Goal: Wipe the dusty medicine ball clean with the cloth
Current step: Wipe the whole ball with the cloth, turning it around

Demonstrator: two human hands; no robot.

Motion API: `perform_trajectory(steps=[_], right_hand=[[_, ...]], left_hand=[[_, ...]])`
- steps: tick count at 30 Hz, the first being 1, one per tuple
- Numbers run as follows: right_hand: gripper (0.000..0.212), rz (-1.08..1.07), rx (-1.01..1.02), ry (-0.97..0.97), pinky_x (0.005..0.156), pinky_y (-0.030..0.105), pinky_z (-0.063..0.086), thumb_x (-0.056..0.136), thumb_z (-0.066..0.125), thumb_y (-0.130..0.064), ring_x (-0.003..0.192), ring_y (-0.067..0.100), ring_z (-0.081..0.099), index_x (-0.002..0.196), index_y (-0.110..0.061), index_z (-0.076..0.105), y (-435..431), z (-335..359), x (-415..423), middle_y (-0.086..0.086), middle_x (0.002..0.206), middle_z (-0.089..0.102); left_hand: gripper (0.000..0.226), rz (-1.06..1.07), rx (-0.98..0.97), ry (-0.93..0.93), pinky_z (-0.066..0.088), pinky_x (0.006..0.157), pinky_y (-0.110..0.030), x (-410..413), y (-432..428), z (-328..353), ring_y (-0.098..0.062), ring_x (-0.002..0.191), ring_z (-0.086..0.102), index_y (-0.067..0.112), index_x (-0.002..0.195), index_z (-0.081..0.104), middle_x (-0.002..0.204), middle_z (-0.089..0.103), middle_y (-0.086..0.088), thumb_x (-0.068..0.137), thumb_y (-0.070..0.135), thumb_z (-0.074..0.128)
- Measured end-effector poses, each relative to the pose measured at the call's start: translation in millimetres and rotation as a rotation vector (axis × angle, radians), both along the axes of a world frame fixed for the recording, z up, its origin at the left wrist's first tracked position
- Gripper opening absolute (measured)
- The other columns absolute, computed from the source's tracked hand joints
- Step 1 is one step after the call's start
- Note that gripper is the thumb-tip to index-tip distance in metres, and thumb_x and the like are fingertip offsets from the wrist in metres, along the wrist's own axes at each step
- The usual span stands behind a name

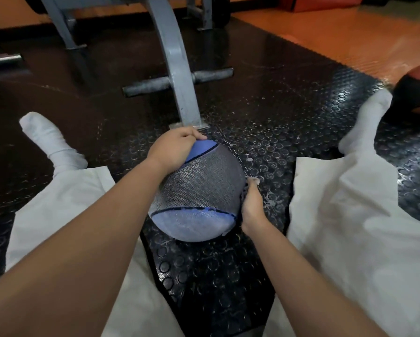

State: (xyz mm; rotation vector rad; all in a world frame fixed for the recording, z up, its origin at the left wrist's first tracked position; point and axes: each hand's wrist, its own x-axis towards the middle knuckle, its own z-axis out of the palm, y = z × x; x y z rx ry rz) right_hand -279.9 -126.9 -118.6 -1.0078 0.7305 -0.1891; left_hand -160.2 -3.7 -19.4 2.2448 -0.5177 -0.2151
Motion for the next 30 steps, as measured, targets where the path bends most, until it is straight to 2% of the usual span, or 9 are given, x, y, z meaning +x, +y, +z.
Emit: perform_trajectory(steps=[2,6,8,14,17,20,24,27,30], right_hand=[[0.039,-0.021,-0.26,-0.002,0.1,0.04,0.041,0.102,0.029,-0.039,0.112,0.022,0.054,0.124,-0.019,0.055,6,12,0,0.004,0.123,0.058],[0.038,0.046,-1.253,0.03,0.108,0.044,0.028,0.099,0.037,-0.036,0.132,0.026,0.034,0.133,-0.024,0.05,37,58,-3,0.0,0.143,0.044],[0.042,0.123,-1.418,0.055,0.111,0.05,0.024,0.098,0.039,-0.036,0.138,0.027,0.024,0.138,-0.029,0.046,48,75,2,-0.006,0.15,0.036],[0.037,0.262,-1.001,-0.003,0.097,0.04,0.036,0.099,0.036,-0.04,0.12,0.026,0.046,0.126,-0.024,0.055,-4,77,11,0.002,0.134,0.051],[0.049,0.291,-0.596,0.102,0.094,0.033,0.033,0.098,0.034,-0.049,0.122,0.023,0.046,0.139,-0.024,0.046,-26,60,9,0.002,0.14,0.046],[0.079,0.359,-0.474,0.17,0.11,0.043,0.031,0.08,0.031,-0.072,0.134,0.022,0.039,0.144,-0.028,0.041,-34,34,3,-0.002,0.149,0.039],[0.051,0.321,-0.382,0.108,0.098,0.032,0.035,0.102,0.022,-0.046,0.118,0.016,0.046,0.14,-0.02,0.045,-27,28,-11,0.0,0.132,0.048],[0.044,0.306,-0.306,0.052,0.089,0.029,0.035,0.104,0.02,-0.04,0.101,0.012,0.051,0.13,-0.022,0.051,-32,16,-6,0.001,0.123,0.053],[0.048,0.252,-0.238,0.061,0.093,0.032,0.041,0.103,0.024,-0.044,0.109,0.017,0.054,0.129,-0.02,0.057,-31,9,-1,0.001,0.125,0.058]], left_hand=[[0.038,-0.007,0.046,-0.047,0.042,0.101,-0.039,-8,0,1,-0.013,0.11,0.057,0.041,0.076,0.064,0.118,0.066,0.014,0.096,0.018,0.042],[0.026,0.053,0.162,-0.16,0.046,0.094,-0.037,-18,-9,3,-0.024,0.109,0.057,0.036,0.096,0.066,0.122,0.064,0.004,0.095,0.025,0.044],[0.036,0.101,0.219,-0.147,0.045,0.098,-0.04,-19,-12,1,-0.032,0.116,0.056,0.025,0.121,0.063,0.129,0.061,-0.007,0.093,0.031,0.04],[0.047,0.041,0.411,-0.155,0.04,0.1,-0.04,-28,-16,-1,-0.036,0.124,0.049,0.019,0.132,0.052,0.14,0.051,-0.01,0.099,0.043,0.028],[0.03,0.002,0.039,-0.005,0.036,0.105,-0.033,-28,1,-2,-0.018,0.128,0.049,0.026,0.124,0.06,0.138,0.054,0.005,0.102,0.035,0.041],[0.025,0.159,-0.324,0.17,0.038,0.099,-0.026,-21,30,-15,-0.012,0.117,0.054,0.022,0.112,0.068,0.124,0.061,0.004,0.102,0.026,0.045],[0.031,0.463,-0.594,0.631,0.051,0.073,-0.03,-26,74,-66,-0.017,0.077,0.07,0.021,0.093,0.07,0.103,0.073,-0.006,0.101,0.037,0.045],[0.033,0.555,-0.602,0.787,0.053,0.051,-0.022,-48,82,-102,-0.01,0.048,0.066,0.015,0.081,0.064,0.062,0.071,0.001,0.101,0.03,0.043],[0.033,0.564,-0.712,0.876,0.054,0.057,-0.027,-54,75,-119,-0.016,0.055,0.068,0.01,0.084,0.061,0.073,0.07,-0.006,0.104,0.023,0.037]])
